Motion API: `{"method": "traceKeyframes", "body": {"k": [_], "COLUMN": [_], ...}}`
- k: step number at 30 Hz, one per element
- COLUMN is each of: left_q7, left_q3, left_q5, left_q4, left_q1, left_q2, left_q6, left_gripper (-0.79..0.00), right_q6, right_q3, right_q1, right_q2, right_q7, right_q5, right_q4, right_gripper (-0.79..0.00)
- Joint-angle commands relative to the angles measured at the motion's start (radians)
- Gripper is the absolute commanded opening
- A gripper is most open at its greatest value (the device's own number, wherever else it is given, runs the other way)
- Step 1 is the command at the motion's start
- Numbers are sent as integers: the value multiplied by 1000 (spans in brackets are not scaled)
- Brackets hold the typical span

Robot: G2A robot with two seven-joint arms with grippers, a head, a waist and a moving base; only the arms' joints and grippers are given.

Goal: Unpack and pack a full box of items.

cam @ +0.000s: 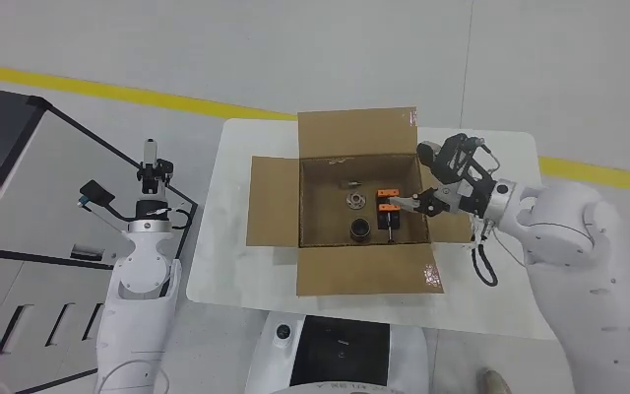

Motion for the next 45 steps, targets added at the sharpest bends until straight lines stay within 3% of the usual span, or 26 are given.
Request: {"method": "traceKeyframes", "body": {"k": [1, 4, 10, 12, 13, 14, 22, 23, 24, 34, 45], "left_q7": [0, 0, 0, 0, 0, 0, 0, 0, 0, 0, 0], "left_q3": [0, 0, 0, 0, 0, 0, 0, 0, 0, 0, 0], "left_q5": [0, 0, 0, 0, 0, 0, 0, 0, 0, 0, 0], "left_q4": [0, 0, 0, 0, 0, 0, 0, 0, 0, 0, 0], "left_q1": [0, 0, 0, 0, 0, 0, 0, 0, 0, 0, 0], "left_q2": [0, 0, 0, 0, 0, 0, 0, 0, 0, 0, 0], "left_q6": [0, 0, 0, 0, 0, 0, 0, 0, 0, 0, 0], "left_gripper": [0, 0, 0, 0, 0, 0, 0, 0, 0, 0, 0], "right_q6": [-8, 17, 76, 81, 84, 91, 91, 95, 104, 176, 171], "right_q3": [-132, -295, -502, -545, -561, -557, -557, -556, -556, -603, -718], "right_q1": [110, 251, 408, 430, 448, 462, 462, 458, 445, 467, 541], "right_q2": [-13, -43, -94, -102, -105, -109, -109, -109, -108, -103, -157], "right_q7": [69, 117, 202, 280, 311, 282, 282, 273, 256, 433, 354], "right_q5": [146, 181, 152, 167, 163, 161, 161, 164, 164, 84, 15], "right_q4": [80, 215, 470, 529, 547, 561, 561, 561, 562, 647, 788], "right_gripper": [-336, -394, -379, -289, -55, 0, 0, -345, -394, -428, -456]}}
